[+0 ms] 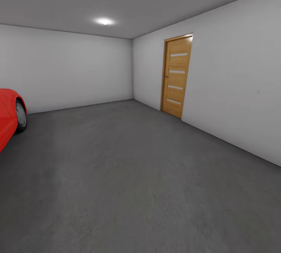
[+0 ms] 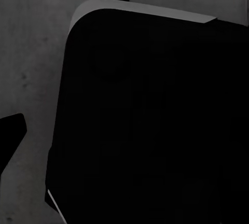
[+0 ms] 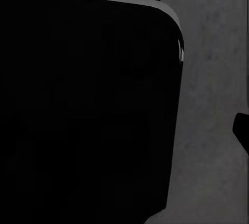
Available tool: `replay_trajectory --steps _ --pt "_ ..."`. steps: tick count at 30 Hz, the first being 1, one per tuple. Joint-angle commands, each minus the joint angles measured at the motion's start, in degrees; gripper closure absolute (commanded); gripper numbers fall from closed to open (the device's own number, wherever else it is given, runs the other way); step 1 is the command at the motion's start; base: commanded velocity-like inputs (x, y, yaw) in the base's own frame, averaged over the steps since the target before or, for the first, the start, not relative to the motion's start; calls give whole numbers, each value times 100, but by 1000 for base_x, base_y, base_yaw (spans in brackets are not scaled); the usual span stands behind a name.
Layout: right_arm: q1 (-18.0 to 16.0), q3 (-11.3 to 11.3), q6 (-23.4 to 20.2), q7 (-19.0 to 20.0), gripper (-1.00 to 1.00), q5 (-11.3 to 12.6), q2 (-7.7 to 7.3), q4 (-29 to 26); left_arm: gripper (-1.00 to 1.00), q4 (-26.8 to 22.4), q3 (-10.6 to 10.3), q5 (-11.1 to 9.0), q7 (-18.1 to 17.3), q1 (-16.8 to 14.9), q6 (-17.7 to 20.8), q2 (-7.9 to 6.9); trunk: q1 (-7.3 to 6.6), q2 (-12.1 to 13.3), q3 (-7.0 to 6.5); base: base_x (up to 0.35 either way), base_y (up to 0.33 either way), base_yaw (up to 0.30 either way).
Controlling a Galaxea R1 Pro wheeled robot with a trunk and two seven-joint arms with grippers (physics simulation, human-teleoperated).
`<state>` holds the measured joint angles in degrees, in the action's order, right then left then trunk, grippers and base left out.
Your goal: Move the two storage containers from the living room to the garage. In the garage, place one container on the floor and stack the other container on top of it (either order is fine).
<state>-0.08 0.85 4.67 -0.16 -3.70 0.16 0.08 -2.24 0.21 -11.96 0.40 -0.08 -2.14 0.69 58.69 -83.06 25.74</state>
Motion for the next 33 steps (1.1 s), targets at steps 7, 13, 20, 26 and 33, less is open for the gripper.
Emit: replay_trajectory --steps 7,13,20,26,33 --pt "-1 12 17 -2 -100 -41 -20 1 -100 -4 -1 -34 4 -1 -14 1 3 -2 4 324 0 0" --pt "-1 12 17 1 -100 -47 -8 1 -100 -2 1 -34 4 -1 -14 2 3 -2 4 324 0 0" --pt "-1 12 17 1 -100 -40 -11 1 -100 -2 1 -34 4 -1 -14 1 3 -2 4 324 0 0" --pt "-1 12 17 -1 -100 -43 -15 1 -100 -4 3 -34 4 -1 -14 1 3 -2 4 324 0 0" --pt "-1 12 17 -2 -100 -43 -5 1 -100 -3 4 -34 4 -1 -15 4 3 -2 4 324 0 0"
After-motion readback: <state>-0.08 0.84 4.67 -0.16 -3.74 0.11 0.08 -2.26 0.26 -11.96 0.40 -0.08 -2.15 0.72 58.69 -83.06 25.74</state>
